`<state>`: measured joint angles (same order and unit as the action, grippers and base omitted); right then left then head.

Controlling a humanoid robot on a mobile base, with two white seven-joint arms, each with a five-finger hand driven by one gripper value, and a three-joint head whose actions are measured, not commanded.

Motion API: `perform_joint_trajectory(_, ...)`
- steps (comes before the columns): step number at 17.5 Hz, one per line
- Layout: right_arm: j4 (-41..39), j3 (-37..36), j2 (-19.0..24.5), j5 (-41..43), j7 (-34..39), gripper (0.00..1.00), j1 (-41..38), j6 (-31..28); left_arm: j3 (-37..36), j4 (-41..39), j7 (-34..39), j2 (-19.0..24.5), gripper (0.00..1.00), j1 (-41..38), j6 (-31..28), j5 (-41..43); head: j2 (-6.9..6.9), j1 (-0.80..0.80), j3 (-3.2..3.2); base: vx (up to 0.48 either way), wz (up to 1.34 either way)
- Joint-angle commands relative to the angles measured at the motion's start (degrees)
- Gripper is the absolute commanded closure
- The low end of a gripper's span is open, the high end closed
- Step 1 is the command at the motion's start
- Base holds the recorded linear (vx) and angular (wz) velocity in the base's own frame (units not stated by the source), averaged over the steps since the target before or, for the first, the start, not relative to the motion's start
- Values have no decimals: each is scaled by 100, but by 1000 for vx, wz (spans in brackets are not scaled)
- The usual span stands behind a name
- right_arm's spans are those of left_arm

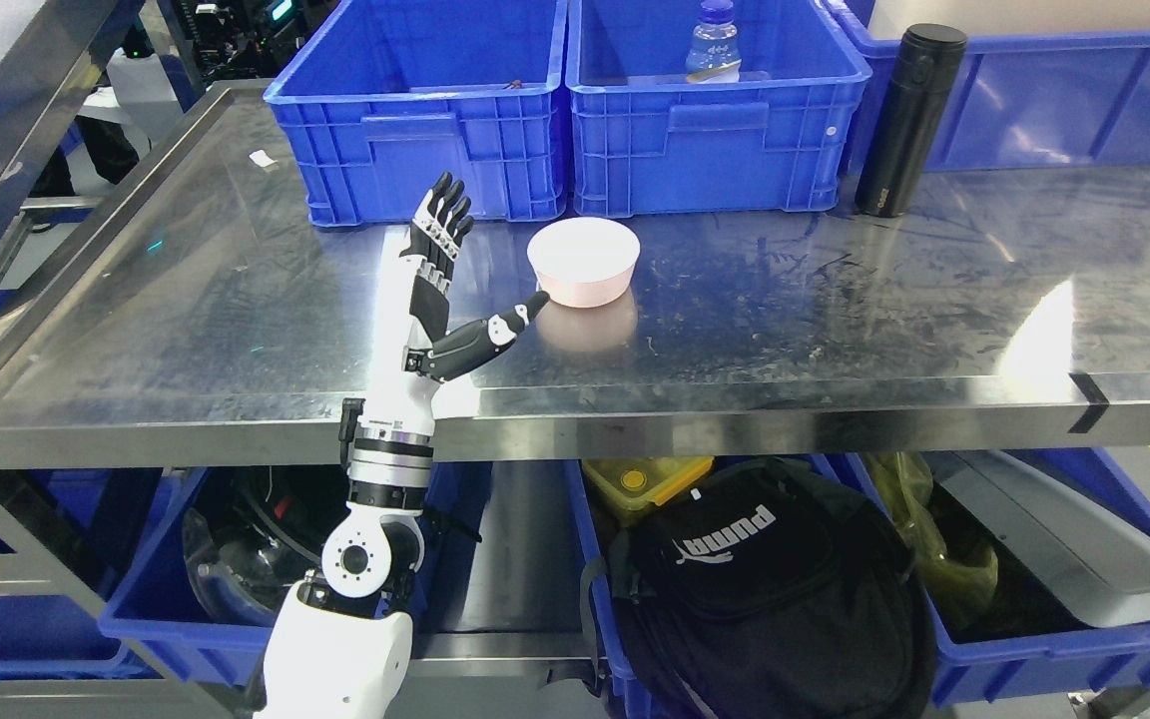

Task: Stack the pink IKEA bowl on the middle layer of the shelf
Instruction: 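Reach the left hand toward the pink bowl on the steel table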

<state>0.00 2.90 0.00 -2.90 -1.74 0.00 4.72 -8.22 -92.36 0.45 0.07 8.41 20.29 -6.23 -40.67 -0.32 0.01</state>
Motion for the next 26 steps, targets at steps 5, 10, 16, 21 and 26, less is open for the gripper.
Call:
perform_joint_trajectory(5, -100, 0, -100, 0, 25, 0, -123, 3, 145, 7, -660, 684, 0, 318, 2, 61, 0, 0, 0, 5, -20)
perform_joint_trajectory(10, -100, 0, -100, 0, 25, 0, -123, 3, 304, 69, -1343, 2619, 0, 959, -148, 1893, 0, 0, 0, -8, 43)
perform_joint_trajectory(16, -100, 0, -100, 0, 25, 0, -123, 3, -47, 104, -4094, 2929, 3, 2445, -96, 4118, 0, 0, 0, 2, -4)
perform_joint_trajectory(21, -100, 0, -100, 0, 25, 0, -123, 3, -865, 367, -4246, 2403, 2, 2982, -96, 4895, 0, 0, 0, 0, 0)
perform_joint_trajectory(26, -100, 0, -100, 0, 25, 0, -123, 3, -1164, 902, -5589, 1648, 11, 3369, -96, 5932, 0, 0, 0, 0, 0)
